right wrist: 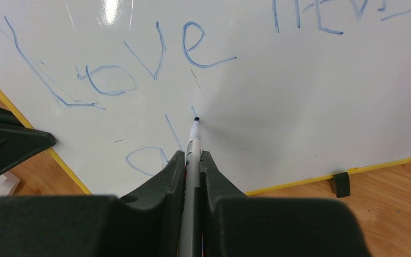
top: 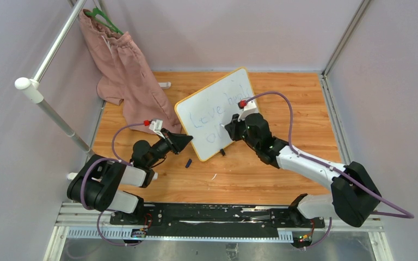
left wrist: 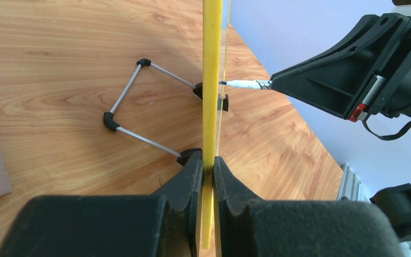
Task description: Write a sentence on the whiteboard
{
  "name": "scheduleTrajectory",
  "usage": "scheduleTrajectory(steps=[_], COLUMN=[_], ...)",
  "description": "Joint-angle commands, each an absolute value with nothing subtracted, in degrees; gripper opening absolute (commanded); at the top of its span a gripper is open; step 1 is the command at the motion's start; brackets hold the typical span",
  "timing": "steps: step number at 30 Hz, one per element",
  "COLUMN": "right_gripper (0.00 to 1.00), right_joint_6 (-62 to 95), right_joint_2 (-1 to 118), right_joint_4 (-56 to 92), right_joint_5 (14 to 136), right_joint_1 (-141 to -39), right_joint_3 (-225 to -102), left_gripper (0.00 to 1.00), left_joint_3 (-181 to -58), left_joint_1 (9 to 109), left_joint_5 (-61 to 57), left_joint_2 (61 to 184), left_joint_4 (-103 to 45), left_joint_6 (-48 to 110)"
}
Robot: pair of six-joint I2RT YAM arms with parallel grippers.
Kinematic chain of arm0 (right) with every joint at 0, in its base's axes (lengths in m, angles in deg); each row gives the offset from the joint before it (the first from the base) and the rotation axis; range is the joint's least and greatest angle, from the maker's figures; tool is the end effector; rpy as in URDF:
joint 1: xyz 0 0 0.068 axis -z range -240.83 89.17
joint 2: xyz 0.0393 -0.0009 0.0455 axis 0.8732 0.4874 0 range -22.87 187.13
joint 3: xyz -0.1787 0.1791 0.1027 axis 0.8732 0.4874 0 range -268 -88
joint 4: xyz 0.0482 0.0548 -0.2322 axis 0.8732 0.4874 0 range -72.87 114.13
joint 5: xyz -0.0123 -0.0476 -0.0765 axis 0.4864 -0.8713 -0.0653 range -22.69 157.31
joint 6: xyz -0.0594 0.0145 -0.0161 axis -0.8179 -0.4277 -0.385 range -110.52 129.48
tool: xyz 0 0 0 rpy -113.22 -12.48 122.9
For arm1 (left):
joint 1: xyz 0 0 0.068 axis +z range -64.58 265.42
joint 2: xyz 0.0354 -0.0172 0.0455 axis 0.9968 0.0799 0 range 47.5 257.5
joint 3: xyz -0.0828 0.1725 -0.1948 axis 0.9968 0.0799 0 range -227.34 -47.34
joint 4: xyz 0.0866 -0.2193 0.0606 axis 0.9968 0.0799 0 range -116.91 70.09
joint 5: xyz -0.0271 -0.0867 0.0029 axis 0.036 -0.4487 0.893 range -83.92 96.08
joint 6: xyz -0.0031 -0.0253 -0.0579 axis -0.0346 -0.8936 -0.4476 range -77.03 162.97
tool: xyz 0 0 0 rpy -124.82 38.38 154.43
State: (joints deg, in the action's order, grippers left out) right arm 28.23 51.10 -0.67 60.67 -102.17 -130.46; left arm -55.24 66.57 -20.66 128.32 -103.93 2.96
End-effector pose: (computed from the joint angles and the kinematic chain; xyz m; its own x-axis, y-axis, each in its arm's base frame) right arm 0.2210 0.1870 0.2717 -0.3524 0.1152 -0.9287 -0.4842 0.8268 0.2862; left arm 0.1998 -0.0913 0.1847 -0.4067 -0.4679 -0.7846 0.5897 0.5215 -0.6167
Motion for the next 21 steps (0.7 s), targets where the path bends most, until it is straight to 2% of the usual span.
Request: scheduleTrajectory(steps=[1, 21], right_gripper=[0.0, 0.0], right_joint_6=[29.3, 30.2], right_joint_2=[50.2, 48.8], right_joint_4=[-1.2, 0.1], right_joint_5=[60.9, 61.6], right_joint_1=[-101.4, -101.4], right_joint_3=[-128.6, -125.0], left_gripper=[0.0, 0.0], left_joint_3=[-54.9, -54.9], left_joint_1=[66.2, 66.2], left_joint_5=[-21.5, -21.5], left_joint_2=[127.4, 127.1], left_joint_4=[-106.6, -106.3], left_joint_6=[3.1, 3.1])
